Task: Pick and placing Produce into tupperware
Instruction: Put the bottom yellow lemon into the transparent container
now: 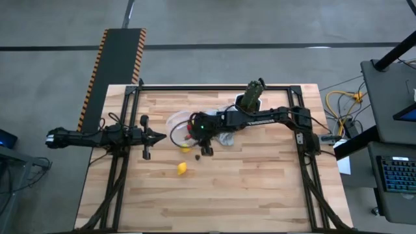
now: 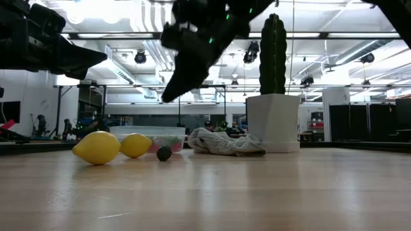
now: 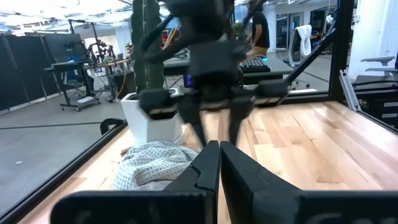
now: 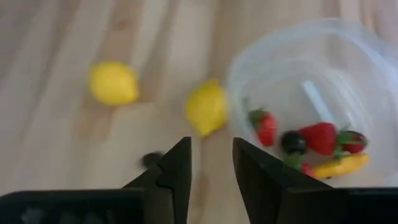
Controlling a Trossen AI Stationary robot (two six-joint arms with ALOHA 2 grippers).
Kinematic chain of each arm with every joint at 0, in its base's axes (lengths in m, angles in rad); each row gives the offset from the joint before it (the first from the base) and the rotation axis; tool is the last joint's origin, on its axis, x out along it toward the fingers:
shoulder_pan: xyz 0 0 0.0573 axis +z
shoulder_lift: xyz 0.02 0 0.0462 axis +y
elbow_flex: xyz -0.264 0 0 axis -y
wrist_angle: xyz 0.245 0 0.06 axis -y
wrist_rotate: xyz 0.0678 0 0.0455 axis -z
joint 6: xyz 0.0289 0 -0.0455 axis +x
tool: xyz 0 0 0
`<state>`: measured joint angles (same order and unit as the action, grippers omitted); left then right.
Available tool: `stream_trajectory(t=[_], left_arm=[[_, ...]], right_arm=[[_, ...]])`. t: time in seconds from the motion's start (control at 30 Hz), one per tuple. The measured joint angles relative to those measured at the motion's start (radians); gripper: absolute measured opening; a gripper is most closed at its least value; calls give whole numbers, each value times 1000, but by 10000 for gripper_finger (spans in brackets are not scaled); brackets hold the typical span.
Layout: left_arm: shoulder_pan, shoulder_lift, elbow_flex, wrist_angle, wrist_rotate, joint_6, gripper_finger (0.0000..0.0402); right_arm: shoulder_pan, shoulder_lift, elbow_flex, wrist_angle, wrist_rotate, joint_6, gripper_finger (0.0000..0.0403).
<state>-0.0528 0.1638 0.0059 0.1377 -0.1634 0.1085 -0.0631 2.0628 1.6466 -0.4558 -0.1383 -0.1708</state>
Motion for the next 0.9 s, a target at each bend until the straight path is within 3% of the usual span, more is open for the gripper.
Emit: stream_trajectory(t=[0.2,0.43,0.53,0.9], left_arm=[[0,0,0,-18,0,0,0],[0,-1,0,-20,0,0,0],[0,-1,0,-21,0,0,0],[0,-1,0,-15,-1,2,0]], right_arm=[[114,-33,-1,-41,33,-42,107],[232,-32,-10,-28,214,-119,115],[243,-31,-16,-29,257,-123,127],[205,-29,-61,-23,245,-20,194]])
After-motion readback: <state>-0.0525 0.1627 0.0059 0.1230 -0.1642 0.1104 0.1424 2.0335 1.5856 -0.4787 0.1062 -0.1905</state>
